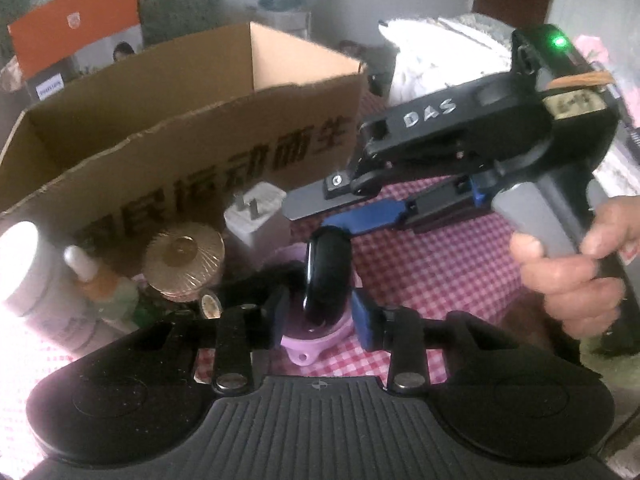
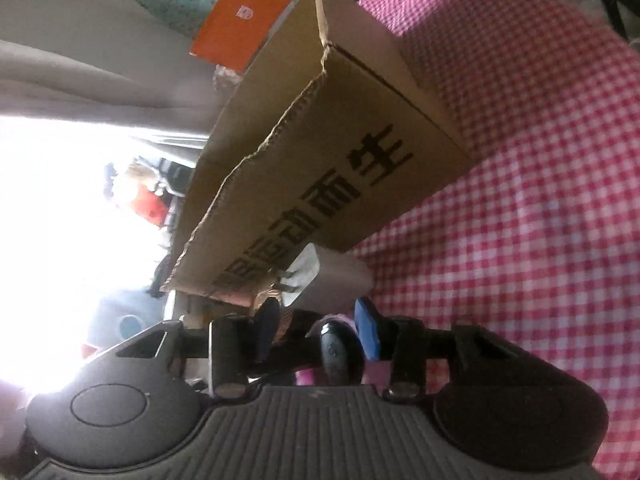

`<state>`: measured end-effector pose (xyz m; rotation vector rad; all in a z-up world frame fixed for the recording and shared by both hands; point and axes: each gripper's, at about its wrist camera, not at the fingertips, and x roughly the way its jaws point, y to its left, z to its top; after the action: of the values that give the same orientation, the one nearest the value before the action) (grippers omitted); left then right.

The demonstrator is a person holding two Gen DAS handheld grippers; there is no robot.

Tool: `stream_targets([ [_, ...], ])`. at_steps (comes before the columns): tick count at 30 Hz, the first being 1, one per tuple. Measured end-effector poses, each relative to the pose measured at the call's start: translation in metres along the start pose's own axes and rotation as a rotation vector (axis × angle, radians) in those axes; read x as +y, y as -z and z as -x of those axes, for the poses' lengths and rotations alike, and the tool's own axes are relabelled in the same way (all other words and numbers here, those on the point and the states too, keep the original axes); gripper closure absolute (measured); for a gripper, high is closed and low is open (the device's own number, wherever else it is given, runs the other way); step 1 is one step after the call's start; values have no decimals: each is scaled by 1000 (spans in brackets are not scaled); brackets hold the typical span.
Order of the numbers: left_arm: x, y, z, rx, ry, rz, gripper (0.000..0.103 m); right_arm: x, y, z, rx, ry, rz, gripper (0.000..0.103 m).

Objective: Organize rigid objects
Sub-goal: 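Return the right tool to the pink bowl and grasp the black flashlight, then lift the black flashlight with the right tool and carry it over the box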

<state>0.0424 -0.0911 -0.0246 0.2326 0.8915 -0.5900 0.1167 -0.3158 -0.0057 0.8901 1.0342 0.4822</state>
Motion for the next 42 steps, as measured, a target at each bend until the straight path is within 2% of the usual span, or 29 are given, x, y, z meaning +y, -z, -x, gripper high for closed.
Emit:
stream_targets([
  [7, 2, -3, -6, 28, 15, 18, 69, -7, 4, 8, 25, -91, -20, 65],
  [11, 0, -2, -7, 29, 9, 16, 69, -6, 9, 11, 41, -114, -12, 66],
  [17, -2, -2, -11, 29, -8, 19, 71, 2, 21, 6, 52, -67, 48, 67],
  [19, -3, -1, -13, 36, -21, 15, 74, 6, 25, 4, 53, -51, 67, 70],
  [30, -5, 3, -9, 14, -39, -1, 76, 17, 39, -6, 31, -1, 126, 79],
  [37, -11, 0, 12, -45, -59, -28, 78, 34, 41, 7, 3, 14, 175, 83],
  [42, -13, -6, 41, -125, -74, -21, 79, 62, 39, 25, -39, -2, 243, 83],
])
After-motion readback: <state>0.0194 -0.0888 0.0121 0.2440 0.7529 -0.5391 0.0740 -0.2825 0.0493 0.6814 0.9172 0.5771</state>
